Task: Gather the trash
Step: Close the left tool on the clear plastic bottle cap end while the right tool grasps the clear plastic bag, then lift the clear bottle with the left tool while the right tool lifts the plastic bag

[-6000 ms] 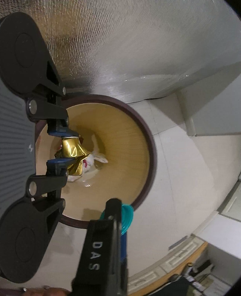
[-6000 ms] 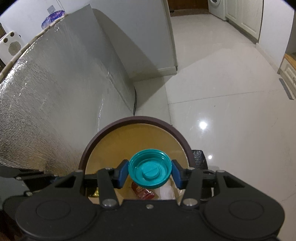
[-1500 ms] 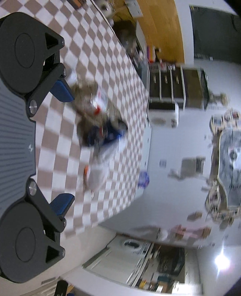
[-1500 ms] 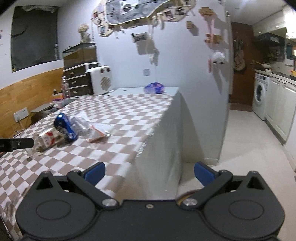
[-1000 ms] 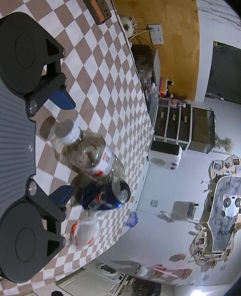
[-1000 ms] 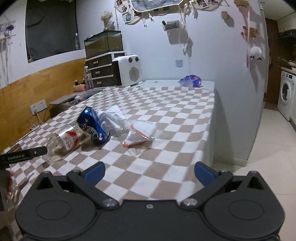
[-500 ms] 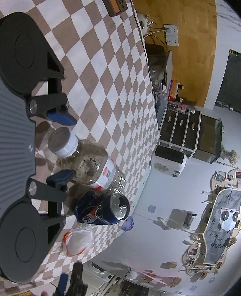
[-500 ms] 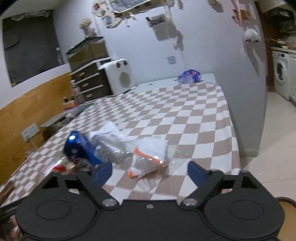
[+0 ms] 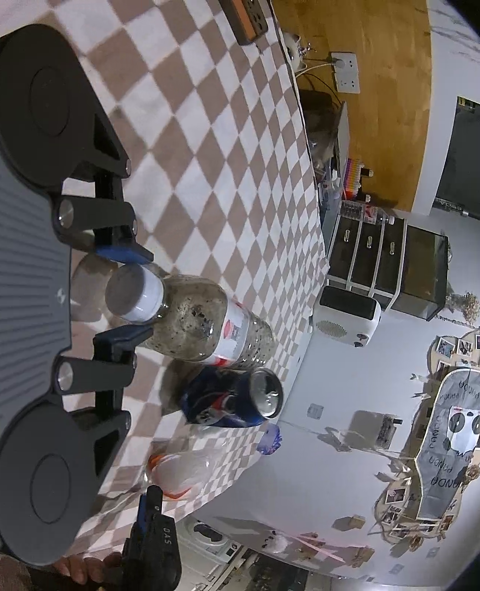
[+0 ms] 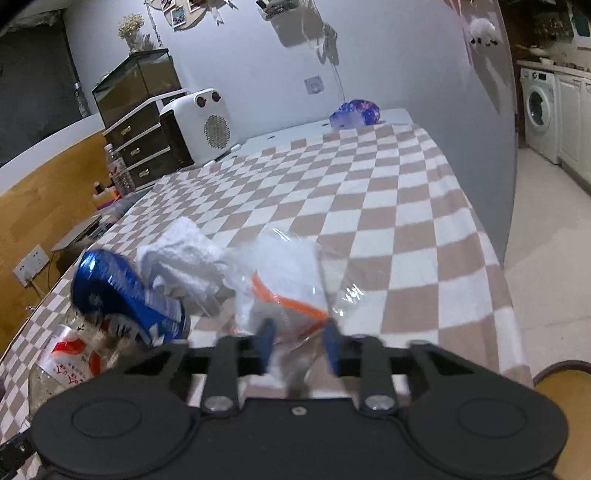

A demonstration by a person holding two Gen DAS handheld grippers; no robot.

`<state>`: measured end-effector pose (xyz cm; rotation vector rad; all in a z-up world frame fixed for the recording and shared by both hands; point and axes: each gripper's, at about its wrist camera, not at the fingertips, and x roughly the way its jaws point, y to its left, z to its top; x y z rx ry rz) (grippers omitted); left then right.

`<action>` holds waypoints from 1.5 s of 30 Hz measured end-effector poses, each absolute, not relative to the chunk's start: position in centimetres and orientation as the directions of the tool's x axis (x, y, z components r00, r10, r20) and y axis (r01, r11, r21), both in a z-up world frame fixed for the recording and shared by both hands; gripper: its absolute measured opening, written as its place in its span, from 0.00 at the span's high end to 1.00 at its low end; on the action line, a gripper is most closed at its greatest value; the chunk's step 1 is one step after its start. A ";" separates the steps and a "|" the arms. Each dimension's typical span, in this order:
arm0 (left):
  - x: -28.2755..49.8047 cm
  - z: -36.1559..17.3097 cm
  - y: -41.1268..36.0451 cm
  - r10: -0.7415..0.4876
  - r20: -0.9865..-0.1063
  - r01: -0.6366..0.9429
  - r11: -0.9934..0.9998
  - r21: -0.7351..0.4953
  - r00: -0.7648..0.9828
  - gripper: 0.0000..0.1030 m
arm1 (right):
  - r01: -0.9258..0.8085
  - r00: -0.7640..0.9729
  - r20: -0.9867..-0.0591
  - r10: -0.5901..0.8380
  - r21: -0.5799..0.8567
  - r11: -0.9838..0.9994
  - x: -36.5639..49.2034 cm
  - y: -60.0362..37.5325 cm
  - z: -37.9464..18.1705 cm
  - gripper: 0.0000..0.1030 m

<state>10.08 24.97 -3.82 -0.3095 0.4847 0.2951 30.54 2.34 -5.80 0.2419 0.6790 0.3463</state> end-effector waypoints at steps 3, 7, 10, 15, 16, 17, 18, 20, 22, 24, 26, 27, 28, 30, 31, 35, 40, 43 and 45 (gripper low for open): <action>8.7 -3.7 23.7 0.210 -0.492 -0.354 0.910 -0.218 0.845 0.64 | -0.257 0.712 -0.569 0.413 0.336 0.906 29.4 1.4 -5.9 0.91; 6.8 -3.3 22.1 0.211 -0.490 -0.356 0.908 -0.223 0.846 0.65 | -0.284 0.718 -0.557 0.417 0.313 0.906 27.3 0.0 -5.6 0.92; 5.3 -3.1 20.8 0.209 -0.495 -0.353 0.911 -0.215 0.843 0.65 | -0.310 0.713 -0.552 0.431 0.303 0.901 25.4 -1.4 -5.4 0.92; 2.9 -3.0 18.8 0.194 -0.506 -0.339 0.917 -0.210 0.840 0.67 | -0.336 0.695 -0.550 0.463 0.322 0.885 22.3 -4.2 -5.5 0.92; 2.4 -3.0 18.3 0.191 -0.510 -0.333 0.920 -0.204 0.839 0.68 | -0.339 0.694 -0.549 0.467 0.323 0.884 21.7 -4.6 -5.6 0.92; 1.9 -2.9 18.0 0.191 -0.512 -0.331 0.923 -0.198 0.838 0.68 | -0.343 0.694 -0.545 0.470 0.324 0.882 21.0 -5.2 -5.6 0.92; 1.5 -2.9 17.6 0.193 -0.512 -0.329 0.925 -0.190 0.837 0.68 | -0.347 0.694 -0.542 0.473 0.323 0.880 20.5 -5.6 -5.6 0.92; 0.6 -2.6 16.9 0.196 -0.510 -0.323 0.931 -0.172 0.837 0.68 | -0.353 0.695 -0.535 0.479 0.326 0.877 19.5 -6.5 -5.6 0.92; 0.0 -2.4 16.5 0.200 -0.505 -0.323 0.931 -0.169 0.840 0.68 | -0.365 0.698 -0.520 0.492 0.333 0.869 18.2 -7.4 -5.6 0.92; -0.1 -2.0 16.5 0.210 -0.496 -0.330 0.929 -0.166 0.842 0.63 | -0.366 0.715 -0.501 0.488 0.327 0.871 16.9 -8.2 -5.6 0.92; 0.0 -1.6 16.3 0.234 -0.481 -0.342 0.928 -0.149 0.845 0.37 | -0.373 0.717 -0.487 0.498 0.335 0.865 16.0 -9.0 -5.7 0.92; 0.1 -1.3 16.2 0.244 -0.474 -0.345 0.928 -0.138 0.846 0.31 | -0.378 0.715 -0.482 0.507 0.343 0.860 15.7 -9.3 -5.7 0.92; 0.5 -1.0 16.2 0.246 -0.470 -0.338 0.933 -0.121 0.848 0.26 | -0.384 0.712 -0.479 0.514 0.348 0.855 15.3 -9.4 -5.7 0.92; 1.5 -0.5 16.5 0.231 -0.479 -0.307 0.948 -0.086 0.847 0.25 | -0.397 0.710 -0.477 0.519 0.338 0.853 14.6 -9.6 -5.7 0.92; 2.3 -0.2 16.8 0.227 -0.490 -0.299 0.952 -0.071 0.841 0.25 | -0.399 0.711 -0.479 0.514 0.327 0.857 14.4 -9.6 -5.6 0.92; 4.9 0.5 18.1 0.215 -0.532 -0.298 0.951 -0.075 0.819 0.25 | -0.434 0.700 -0.476 0.533 0.309 0.846 13.5 -9.7 -5.5 0.92; 7.0 0.3 18.6 0.194 -0.546 -0.279 0.957 -0.077 0.815 0.25 | -0.452 0.695 -0.481 0.534 0.285 0.845 12.4 -9.8 -5.5 0.91; 8.2 -0.2 18.4 0.181 -0.565 -0.269 0.960 -0.077 0.805 0.25 | -0.474 0.682 -0.488 0.544 0.271 0.838 11.7 -9.6 -5.5 0.90; 8.9 -0.6 18.3 0.177 -0.578 -0.265 0.962 -0.070 0.797 0.25 | -0.491 0.676 -0.488 0.551 0.259 0.832 11.3 -9.4 -5.4 0.88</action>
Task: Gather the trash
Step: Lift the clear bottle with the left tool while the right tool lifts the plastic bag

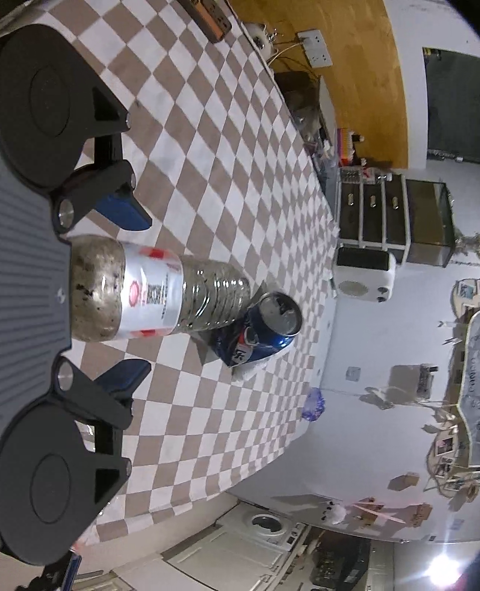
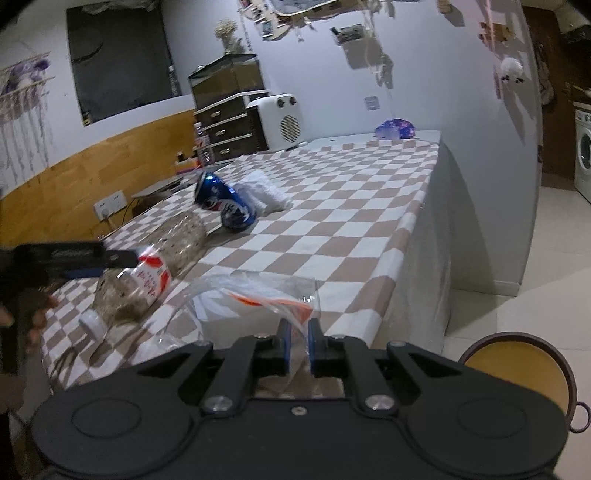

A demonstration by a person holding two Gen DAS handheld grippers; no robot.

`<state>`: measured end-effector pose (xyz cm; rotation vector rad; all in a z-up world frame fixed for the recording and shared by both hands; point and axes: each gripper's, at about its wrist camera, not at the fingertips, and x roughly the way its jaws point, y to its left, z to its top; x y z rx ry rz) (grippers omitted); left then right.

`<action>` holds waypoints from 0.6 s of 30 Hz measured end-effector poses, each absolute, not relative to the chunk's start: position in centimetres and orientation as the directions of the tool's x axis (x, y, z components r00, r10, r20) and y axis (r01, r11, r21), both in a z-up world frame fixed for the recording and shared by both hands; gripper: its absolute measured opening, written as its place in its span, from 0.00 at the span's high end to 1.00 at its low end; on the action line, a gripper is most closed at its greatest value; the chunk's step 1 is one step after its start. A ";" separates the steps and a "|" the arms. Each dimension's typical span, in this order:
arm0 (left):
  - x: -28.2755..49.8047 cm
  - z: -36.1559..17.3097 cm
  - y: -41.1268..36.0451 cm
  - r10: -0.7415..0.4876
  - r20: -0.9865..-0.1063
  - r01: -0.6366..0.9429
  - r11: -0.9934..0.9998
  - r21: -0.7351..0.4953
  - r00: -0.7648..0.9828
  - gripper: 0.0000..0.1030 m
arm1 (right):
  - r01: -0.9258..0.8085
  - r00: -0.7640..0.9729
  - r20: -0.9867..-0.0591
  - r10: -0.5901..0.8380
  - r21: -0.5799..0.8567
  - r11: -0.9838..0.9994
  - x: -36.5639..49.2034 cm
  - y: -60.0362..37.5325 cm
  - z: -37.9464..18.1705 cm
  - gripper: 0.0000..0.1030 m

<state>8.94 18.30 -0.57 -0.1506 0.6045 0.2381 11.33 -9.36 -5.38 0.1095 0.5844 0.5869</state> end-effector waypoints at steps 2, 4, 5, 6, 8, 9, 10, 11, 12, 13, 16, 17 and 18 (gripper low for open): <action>9.7 -0.8 18.4 0.180 -0.588 -0.269 0.961 -0.067 0.789 0.26 | -0.505 0.672 -0.487 0.557 0.248 0.826 11.0 -9.2 -5.3 0.84; 10.4 -1.1 18.7 0.190 -0.600 -0.286 0.956 -0.069 0.777 0.27 | -0.509 0.676 -0.486 0.554 0.234 0.828 10.9 -8.9 -5.2 0.77; 10.6 -1.2 18.8 0.193 -0.605 -0.291 0.954 -0.067 0.773 0.27 | -0.512 0.675 -0.485 0.555 0.233 0.827 10.9 -8.8 -5.3 0.75; 10.9 -1.3 18.8 0.193 -0.608 -0.290 0.955 -0.065 0.770 0.27 | -0.512 0.674 -0.487 0.556 0.235 0.826 11.0 -8.8 -5.4 0.72; 11.3 -1.5 19.0 0.189 -0.617 -0.287 0.956 -0.062 0.764 0.28 | -0.510 0.671 -0.493 0.554 0.236 0.827 11.2 -8.7 -5.6 0.68; 11.5 -1.6 19.0 0.188 -0.622 -0.286 0.956 -0.060 0.760 0.29 | -0.511 0.668 -0.497 0.554 0.236 0.827 11.3 -8.6 -5.7 0.66; 11.7 -1.8 19.0 0.187 -0.627 -0.286 0.956 -0.059 0.756 0.31 | -0.510 0.664 -0.502 0.555 0.239 0.826 11.5 -8.6 -5.9 0.66; 11.8 -1.9 19.1 0.186 -0.632 -0.287 0.956 -0.061 0.753 0.35 | -0.511 0.659 -0.507 0.556 0.241 0.825 11.7 -8.5 -6.0 0.66; 11.8 -2.1 19.2 0.183 -0.636 -0.288 0.956 -0.064 0.750 0.37 | -0.511 0.656 -0.511 0.556 0.243 0.825 11.8 -8.4 -6.1 0.66; 11.9 -2.2 19.2 0.181 -0.637 -0.288 0.955 -0.068 0.749 0.38 | -0.510 0.652 -0.515 0.556 0.245 0.825 12.0 -8.3 -6.3 0.66; 11.6 -2.3 19.3 0.178 -0.629 -0.288 0.955 -0.077 0.757 0.39 | -0.509 0.639 -0.525 0.561 0.258 0.821 12.5 -8.0 -6.7 0.66; 11.5 -2.3 19.4 0.178 -0.626 -0.288 0.954 -0.078 0.759 0.39 | -0.508 0.636 -0.527 0.563 0.263 0.820 12.6 -8.0 -6.8 0.67; 11.4 -2.3 19.3 0.179 -0.621 -0.288 0.955 -0.078 0.763 0.40 | -0.508 0.634 -0.527 0.566 0.268 0.819 12.7 -8.0 -6.8 0.71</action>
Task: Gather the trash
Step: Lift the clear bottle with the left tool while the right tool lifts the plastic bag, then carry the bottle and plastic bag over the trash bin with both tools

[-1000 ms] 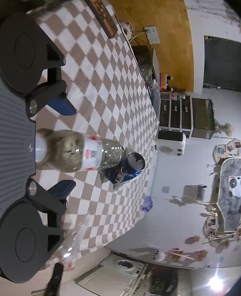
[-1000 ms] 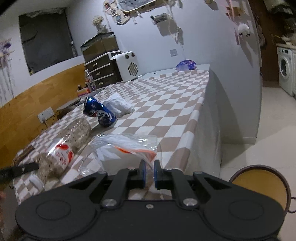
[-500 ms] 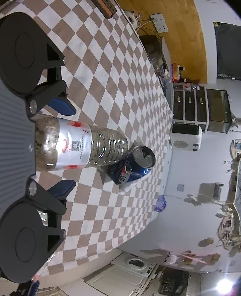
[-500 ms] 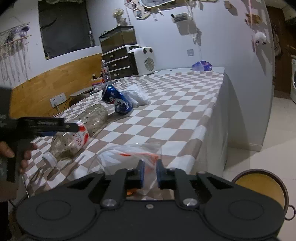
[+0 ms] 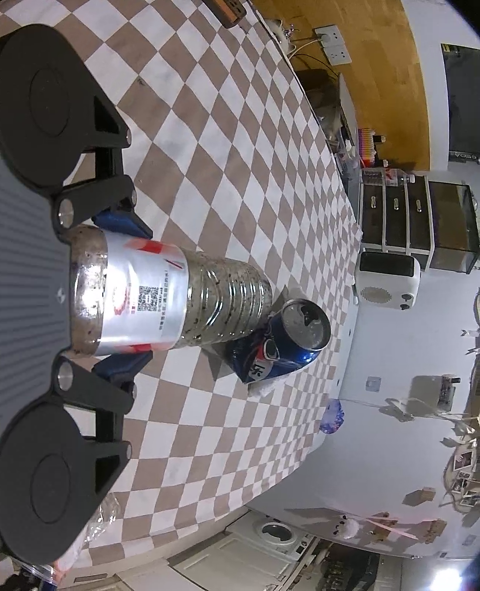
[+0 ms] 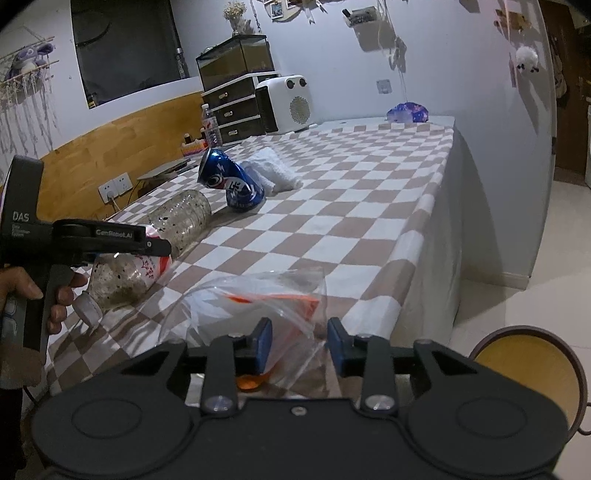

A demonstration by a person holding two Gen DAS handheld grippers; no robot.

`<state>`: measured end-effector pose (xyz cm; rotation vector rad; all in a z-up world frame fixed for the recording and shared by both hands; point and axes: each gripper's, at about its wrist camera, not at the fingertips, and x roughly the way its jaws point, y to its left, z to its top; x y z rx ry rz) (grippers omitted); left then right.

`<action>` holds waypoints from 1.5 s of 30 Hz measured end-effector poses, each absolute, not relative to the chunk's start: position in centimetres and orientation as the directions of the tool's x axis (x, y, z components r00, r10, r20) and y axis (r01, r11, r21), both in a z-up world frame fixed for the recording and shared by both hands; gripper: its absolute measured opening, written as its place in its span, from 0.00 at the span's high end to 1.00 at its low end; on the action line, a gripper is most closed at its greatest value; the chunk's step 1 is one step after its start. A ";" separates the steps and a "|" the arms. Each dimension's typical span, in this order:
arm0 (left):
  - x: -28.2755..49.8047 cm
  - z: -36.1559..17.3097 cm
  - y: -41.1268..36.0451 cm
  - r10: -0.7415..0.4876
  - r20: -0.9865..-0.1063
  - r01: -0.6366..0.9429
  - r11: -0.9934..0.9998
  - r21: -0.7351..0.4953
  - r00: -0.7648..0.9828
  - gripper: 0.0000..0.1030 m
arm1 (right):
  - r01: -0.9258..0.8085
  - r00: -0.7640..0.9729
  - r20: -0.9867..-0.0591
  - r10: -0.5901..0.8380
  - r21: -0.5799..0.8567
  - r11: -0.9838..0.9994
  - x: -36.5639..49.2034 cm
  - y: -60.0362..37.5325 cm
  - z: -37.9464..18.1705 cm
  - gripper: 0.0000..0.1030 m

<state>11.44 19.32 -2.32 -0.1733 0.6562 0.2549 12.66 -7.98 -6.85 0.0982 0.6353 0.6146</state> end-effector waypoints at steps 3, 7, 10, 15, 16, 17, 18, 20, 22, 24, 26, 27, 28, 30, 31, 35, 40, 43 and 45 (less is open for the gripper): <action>10.9 -2.5 19.1 0.179 -0.599 -0.285 0.955 -0.086 0.780 0.40 | -0.505 0.630 -0.522 0.576 0.288 0.814 12.8 -8.1 -6.9 0.83; 9.9 -2.2 19.0 0.171 -0.574 -0.290 0.949 -0.121 0.800 0.41 | -0.497 0.632 -0.504 0.588 0.318 0.807 12.9 -8.6 -6.7 0.89; 9.0 -1.6 18.5 0.171 -0.552 -0.283 0.951 -0.124 0.816 0.41 | -0.486 0.645 -0.496 0.581 0.321 0.813 12.8 -8.9 -6.4 0.91; 7.9 -0.5 17.2 0.152 -0.523 -0.252 0.960 -0.125 0.839 0.41 | -0.478 0.662 -0.474 0.580 0.329 0.815 12.4 -9.5 -5.7 0.91; 7.8 -0.3 16.9 0.147 -0.518 -0.245 0.961 -0.126 0.842 0.41 | -0.476 0.666 -0.470 0.579 0.330 0.815 12.3 -9.6 -5.5 0.91; 7.6 -0.1 16.6 0.142 -0.514 -0.239 0.963 -0.127 0.846 0.41 | -0.474 0.673 -0.463 0.577 0.329 0.817 12.2 -9.8 -5.3 0.92; 7.4 0.1 16.3 0.137 -0.510 -0.232 0.964 -0.128 0.849 0.41 | -0.473 0.678 -0.456 0.576 0.328 0.818 12.1 -10.0 -5.1 0.92; 7.2 0.5 15.5 0.124 -0.501 -0.217 0.968 -0.130 0.856 0.41 | -0.468 0.692 -0.445 0.569 0.324 0.822 11.9 -10.4 -4.6 0.92; 6.9 0.9 14.5 0.110 -0.492 -0.199 0.971 -0.131 0.864 0.41 | -0.455 0.711 -0.432 0.555 0.319 0.831 11.8 -11.1 -4.1 0.92; 6.7 1.1 13.5 0.093 -0.485 -0.178 0.975 -0.132 0.869 0.41 | -0.436 0.733 -0.421 0.534 0.312 0.844 11.7 -12.0 -3.6 0.92; 6.5 1.4 12.4 0.071 -0.478 -0.154 0.978 -0.139 0.876 0.41 | -0.418 0.755 -0.410 0.512 0.300 0.857 11.6 -12.9 -3.2 0.92; 6.4 1.5 11.8 0.059 -0.474 -0.141 0.980 -0.140 0.878 0.41 | -0.409 0.765 -0.406 0.501 0.295 0.863 11.5 -13.4 -3.0 0.92; 6.4 1.6 11.1 0.046 -0.472 -0.127 0.982 -0.141 0.881 0.41 | -0.399 0.775 -0.401 0.489 0.290 0.870 11.4 -13.8 -2.7 0.92; 6.2 1.8 9.8 0.025 -0.467 -0.102 0.985 -0.140 0.884 0.41 | -0.376 0.795 -0.392 0.464 0.282 0.883 11.3 -14.9 -2.3 0.92; 6.1 1.9 9.0 0.013 -0.465 -0.088 0.986 -0.139 0.885 0.41 | -0.365 0.803 -0.388 0.453 0.280 0.888 11.1 -15.4 -2.1 0.92; 5.9 2.1 6.3 -0.031 -0.457 -0.038 0.989 -0.142 0.889 0.41 | -0.311 0.837 -0.378 0.396 0.268 0.912 10.7 -17.8 -1.8 0.92; 5.7 1.9 2.6 -0.076 -0.458 0.018 0.991 -0.131 0.886 0.41 | -0.246 0.867 -0.379 0.324 0.240 0.939 10.1 -20.7 -2.0 0.92; 5.8 1.4 0.3 -0.102 -0.462 0.050 0.991 -0.125 0.881 0.41 | -0.204 0.879 -0.385 0.280 0.228 0.952 9.8 -22.8 -2.5 0.92; 6.0 1.0 -1.1 -0.121 -0.468 0.067 0.989 -0.129 0.876 0.41 | -0.180 0.884 -0.389 0.258 0.226 0.957 9.5 -23.9 -2.8 0.92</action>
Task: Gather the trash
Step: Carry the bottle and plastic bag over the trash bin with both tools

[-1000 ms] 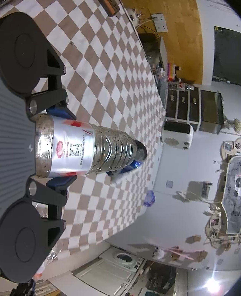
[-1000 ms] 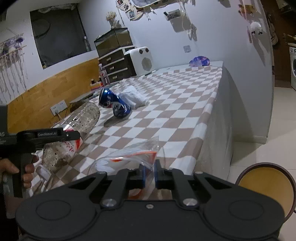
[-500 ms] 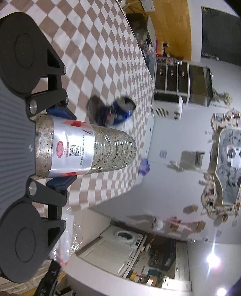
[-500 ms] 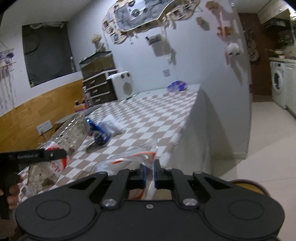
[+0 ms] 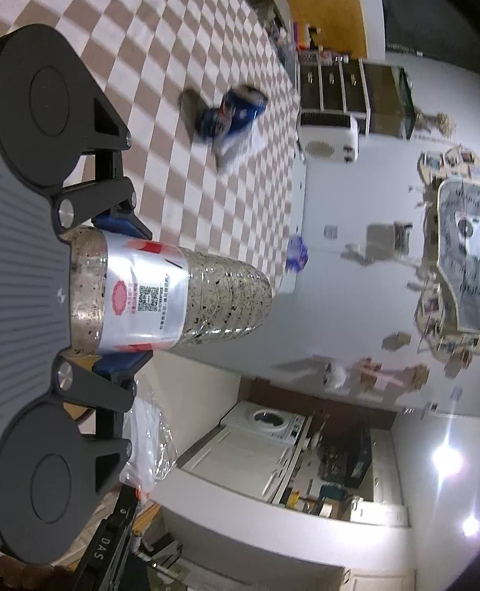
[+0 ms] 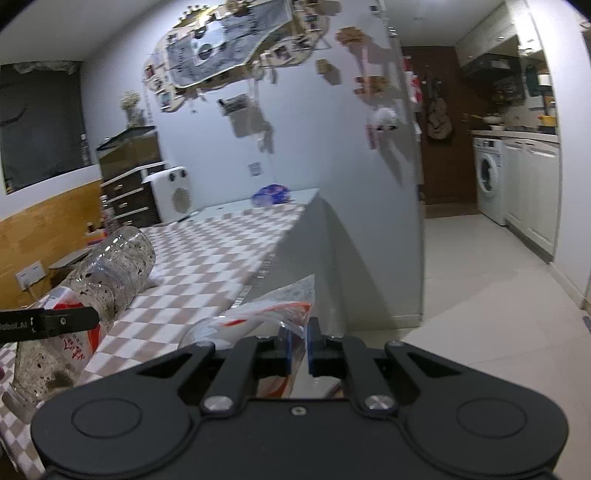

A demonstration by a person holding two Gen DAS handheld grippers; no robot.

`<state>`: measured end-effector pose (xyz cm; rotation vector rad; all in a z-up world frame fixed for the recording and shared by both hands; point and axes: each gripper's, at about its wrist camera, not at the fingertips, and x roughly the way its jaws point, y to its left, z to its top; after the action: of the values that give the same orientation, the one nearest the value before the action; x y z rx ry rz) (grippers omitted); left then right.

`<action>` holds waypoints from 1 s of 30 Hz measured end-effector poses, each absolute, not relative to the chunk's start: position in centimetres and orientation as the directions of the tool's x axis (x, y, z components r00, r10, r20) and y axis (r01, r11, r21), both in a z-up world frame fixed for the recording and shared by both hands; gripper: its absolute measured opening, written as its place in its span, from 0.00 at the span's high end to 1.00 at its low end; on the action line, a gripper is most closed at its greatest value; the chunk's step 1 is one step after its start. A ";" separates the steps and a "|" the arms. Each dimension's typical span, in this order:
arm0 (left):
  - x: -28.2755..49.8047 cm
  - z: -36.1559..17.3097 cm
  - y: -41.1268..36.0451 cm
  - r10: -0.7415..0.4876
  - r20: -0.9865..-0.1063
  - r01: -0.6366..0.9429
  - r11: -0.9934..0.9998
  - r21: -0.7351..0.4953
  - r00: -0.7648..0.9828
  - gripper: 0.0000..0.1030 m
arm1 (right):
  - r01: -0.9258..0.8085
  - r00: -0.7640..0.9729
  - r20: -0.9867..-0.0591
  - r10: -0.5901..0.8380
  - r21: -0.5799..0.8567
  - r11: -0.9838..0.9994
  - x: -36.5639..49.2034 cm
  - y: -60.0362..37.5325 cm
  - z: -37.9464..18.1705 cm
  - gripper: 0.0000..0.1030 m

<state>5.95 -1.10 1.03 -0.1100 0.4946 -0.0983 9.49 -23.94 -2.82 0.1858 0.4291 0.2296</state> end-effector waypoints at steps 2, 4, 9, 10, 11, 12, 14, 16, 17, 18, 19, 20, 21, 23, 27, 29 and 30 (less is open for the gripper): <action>6.1 0.6 -2.6 -0.132 -0.476 0.080 0.989 -0.128 0.870 0.41 | -0.157 0.890 -0.392 0.233 0.217 0.963 9.3 -25.1 -3.2 0.92; 6.4 0.2 -4.2 -0.136 -0.484 0.091 0.989 -0.116 0.865 0.41 | -0.132 0.895 -0.394 0.208 0.209 0.969 9.0 -26.4 -3.4 0.92; 7.2 -1.3 -7.9 -0.169 -0.509 0.127 0.985 -0.116 0.844 0.41 | -0.087 0.904 -0.396 0.160 0.195 0.977 8.6 -29.3 -4.0 0.92; 7.4 -1.7 -8.7 -0.169 -0.514 0.131 0.985 -0.110 0.841 0.41 | -0.079 0.905 -0.396 0.151 0.192 0.978 8.5 -29.9 -4.2 0.92; 7.6 -2.0 -9.3 -0.169 -0.519 0.134 0.985 -0.104 0.838 0.41 | -0.070 0.906 -0.398 0.142 0.190 0.979 8.5 -30.4 -4.3 0.92; 7.9 -2.4 -10.0 -0.170 -0.526 0.140 0.985 -0.098 0.833 0.41 | -0.060 0.907 -0.399 0.131 0.187 0.981 8.6 -31.0 -4.5 0.92; 8.7 -3.2 -11.2 -0.178 -0.545 0.146 0.984 -0.102 0.819 0.41 | -0.044 0.908 -0.403 0.115 0.182 0.982 8.8 -32.1 -4.8 0.92; 9.6 -4.0 -12.6 -0.186 -0.566 0.154 0.983 -0.104 0.803 0.41 | -0.026 0.908 -0.408 0.098 0.179 0.983 9.0 -33.1 -5.2 0.92; 10.0 -4.4 -13.2 -0.190 -0.574 0.158 0.982 -0.106 0.797 0.41 | -0.015 0.906 -0.414 0.089 0.179 0.984 9.1 -33.7 -5.5 0.92; 10.5 -4.9 -13.9 -0.195 -0.581 0.163 0.981 -0.107 0.790 0.41 | -0.006 0.904 -0.420 0.082 0.180 0.984 9.3 -34.2 -5.8 0.92; 10.9 -5.3 -14.4 -0.199 -0.587 0.166 0.980 -0.110 0.785 0.41 | 0.001 0.901 -0.427 0.077 0.180 0.984 9.4 -34.6 -6.1 0.92; 11.3 -5.8 -15.0 -0.202 -0.594 0.168 0.979 -0.113 0.779 0.41 | 0.009 0.898 -0.434 0.070 0.177 0.984 9.6 -35.1 -6.4 0.92; 11.8 -6.3 -15.5 -0.205 -0.602 0.170 0.979 -0.115 0.772 0.41 | 0.018 0.895 -0.442 0.059 0.169 0.985 9.8 -35.5 -6.8 0.92; 12.8 -7.5 -16.5 -0.210 -0.619 0.172 0.978 -0.122 0.757 0.41 | 0.034 0.889 -0.456 0.040 0.151 0.988 10.3 -36.1 -7.5 0.92; 15.3 -10.3 -17.6 -0.212 -0.655 0.158 0.977 -0.142 0.725 0.41 | 0.060 0.877 -0.481 0.004 0.117 0.991 11.5 -36.8 -9.0 0.92; 16.6 -11.5 -17.7 -0.215 -0.673 0.149 0.977 -0.155 0.707 0.41 | 0.067 0.871 -0.492 -0.008 0.103 0.992 12.3 -36.9 -9.7 0.92; 17.2 -12.2 -17.7 -0.216 -0.683 0.145 0.976 -0.160 0.698 0.41 | 0.069 0.865 -0.501 -0.013 0.095 0.993 12.7 -36.9 -10.2 0.92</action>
<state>17.21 -17.73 -12.25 -0.0966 0.7733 -0.2014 12.70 -36.94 -10.17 0.1112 0.5232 -0.0429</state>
